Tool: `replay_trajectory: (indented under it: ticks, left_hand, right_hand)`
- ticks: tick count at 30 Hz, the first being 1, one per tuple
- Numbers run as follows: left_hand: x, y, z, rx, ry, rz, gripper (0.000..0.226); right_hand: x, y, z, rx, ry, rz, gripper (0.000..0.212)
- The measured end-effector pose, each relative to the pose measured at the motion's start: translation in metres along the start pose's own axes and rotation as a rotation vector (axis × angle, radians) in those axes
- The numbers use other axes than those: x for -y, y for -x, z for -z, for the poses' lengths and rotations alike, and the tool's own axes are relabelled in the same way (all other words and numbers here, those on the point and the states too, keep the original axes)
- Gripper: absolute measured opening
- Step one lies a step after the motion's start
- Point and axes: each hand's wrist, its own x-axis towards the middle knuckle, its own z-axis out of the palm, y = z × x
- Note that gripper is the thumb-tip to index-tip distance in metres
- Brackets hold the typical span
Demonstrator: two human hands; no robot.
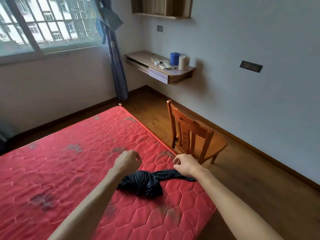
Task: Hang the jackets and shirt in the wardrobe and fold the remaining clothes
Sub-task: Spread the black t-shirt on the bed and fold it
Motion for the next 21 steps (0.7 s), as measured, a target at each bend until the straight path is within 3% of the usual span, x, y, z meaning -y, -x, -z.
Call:
replay_trajectory:
  ticks: [9, 14, 21]
  left_hand:
    - [0.042, -0.058, -0.102, 0.177, 0.106, 0.227, 0.015]
    - [0.07, -0.097, -0.183, 0.229, 0.151, 0.382, 0.025]
    - [0.111, -0.165, -0.323, 0.267, 0.22, 0.395, 0.025]
  right_hand:
    - [-0.042, -0.107, -0.079, 0.221, -0.037, -0.066, 0.028]
    - [-0.079, -0.176, -0.148, 0.338, -0.09, -0.128, 0.023]
    - [-0.134, -0.268, -0.283, 0.437, -0.175, -0.214, 0.02]
